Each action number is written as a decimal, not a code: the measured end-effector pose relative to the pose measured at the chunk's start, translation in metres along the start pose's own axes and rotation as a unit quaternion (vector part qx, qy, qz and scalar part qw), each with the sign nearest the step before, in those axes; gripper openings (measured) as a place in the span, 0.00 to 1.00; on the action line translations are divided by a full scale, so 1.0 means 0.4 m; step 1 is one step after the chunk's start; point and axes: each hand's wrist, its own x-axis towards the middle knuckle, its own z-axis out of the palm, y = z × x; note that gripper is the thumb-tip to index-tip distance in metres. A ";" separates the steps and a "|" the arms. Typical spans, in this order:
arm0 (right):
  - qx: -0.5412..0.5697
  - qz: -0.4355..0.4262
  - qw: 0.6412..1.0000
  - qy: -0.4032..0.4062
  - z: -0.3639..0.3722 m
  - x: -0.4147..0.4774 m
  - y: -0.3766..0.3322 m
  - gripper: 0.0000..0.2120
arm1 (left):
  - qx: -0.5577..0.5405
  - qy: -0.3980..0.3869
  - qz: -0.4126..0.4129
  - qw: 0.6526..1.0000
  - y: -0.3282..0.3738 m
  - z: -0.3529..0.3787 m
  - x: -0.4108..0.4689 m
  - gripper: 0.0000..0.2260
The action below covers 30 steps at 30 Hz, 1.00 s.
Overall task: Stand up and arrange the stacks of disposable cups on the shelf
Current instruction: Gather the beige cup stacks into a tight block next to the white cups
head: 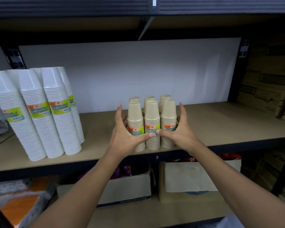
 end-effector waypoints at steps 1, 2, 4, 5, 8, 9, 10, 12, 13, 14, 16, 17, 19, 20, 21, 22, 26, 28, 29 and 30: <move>-0.001 0.003 1.000 -0.003 -0.002 0.003 -0.005 0.60 | 0.001 -0.003 0.003 1.000 -0.001 0.000 0.008 0.62; -0.004 0.004 1.000 -0.006 -0.004 0.007 -0.005 0.60 | 0.002 -0.008 0.004 1.000 -0.002 -0.001 0.015 0.63; -0.011 0.006 1.000 -0.014 -0.006 0.018 0.003 0.61 | 0.003 -0.018 -0.001 1.000 -0.004 0.001 0.028 0.63; -0.015 0.005 1.000 -0.019 -0.006 0.021 0.007 0.62 | 0.000 -0.023 -0.004 1.000 -0.005 0.002 0.031 0.63; -0.014 -0.004 1.000 -0.022 -0.007 0.031 0.018 0.62 | -0.012 -0.028 -0.006 1.000 -0.009 0.007 0.039 0.63; -0.012 -0.006 1.000 -0.022 -0.007 0.033 0.020 0.62 | -0.017 -0.026 -0.006 1.000 -0.011 0.006 0.042 0.63; -0.012 -0.008 1.000 -0.021 -0.007 0.035 0.023 0.62 | -0.020 -0.024 -0.005 0.999 -0.013 0.005 0.044 0.63; -0.014 -0.012 1.000 -0.021 -0.003 0.040 0.025 0.62 | -0.018 -0.019 -0.005 1.000 -0.015 -0.001 0.047 0.62; -0.015 -0.015 1.000 -0.023 0.000 0.042 0.026 0.62 | -0.012 -0.017 -0.005 1.000 -0.015 -0.003 0.048 0.62; -0.015 -0.017 0.999 -0.024 0.004 0.045 0.028 0.62 | -0.008 -0.015 -0.004 1.000 -0.014 -0.005 0.049 0.62; -0.012 -0.019 0.999 -0.027 0.012 0.049 0.030 0.62 | -0.005 -0.017 -0.003 1.000 -0.016 -0.009 0.050 0.62; -0.010 -0.020 0.999 -0.029 0.015 0.051 0.030 0.62 | -0.006 -0.020 -0.003 1.000 -0.018 -0.011 0.051 0.62; -0.006 -0.021 0.999 -0.027 0.020 0.052 0.030 0.62 | -0.007 -0.027 -0.006 1.000 -0.022 -0.015 0.055 0.63; -0.003 -0.020 0.999 -0.025 0.020 0.053 0.030 0.62 | -0.010 -0.032 -0.006 0.999 -0.023 -0.016 0.057 0.63; -0.001 -0.020 1.000 -0.024 0.021 0.053 0.030 0.62 | -0.014 -0.037 -0.007 0.999 -0.024 -0.015 0.058 0.64; 0.001 -0.020 1.000 -0.023 0.022 0.054 0.031 0.62 | -0.018 -0.042 -0.008 0.999 -0.024 -0.014 0.059 0.64; 0.002 -0.021 1.000 -0.022 0.026 0.058 0.034 0.62 | -0.017 -0.042 -0.002 0.999 -0.025 -0.013 0.060 0.63; -0.002 -0.024 0.999 -0.023 0.031 0.061 0.034 0.62 | -0.010 -0.039 -0.002 0.999 -0.027 -0.020 0.060 0.63; -0.004 -0.025 0.999 -0.025 0.035 0.061 0.032 0.62 | -0.007 -0.037 -0.003 0.999 -0.029 -0.025 0.061 0.63; -0.005 -0.026 0.999 -0.027 0.039 0.061 0.030 0.62 | -0.004 -0.036 -0.004 0.999 -0.030 -0.031 0.061 0.63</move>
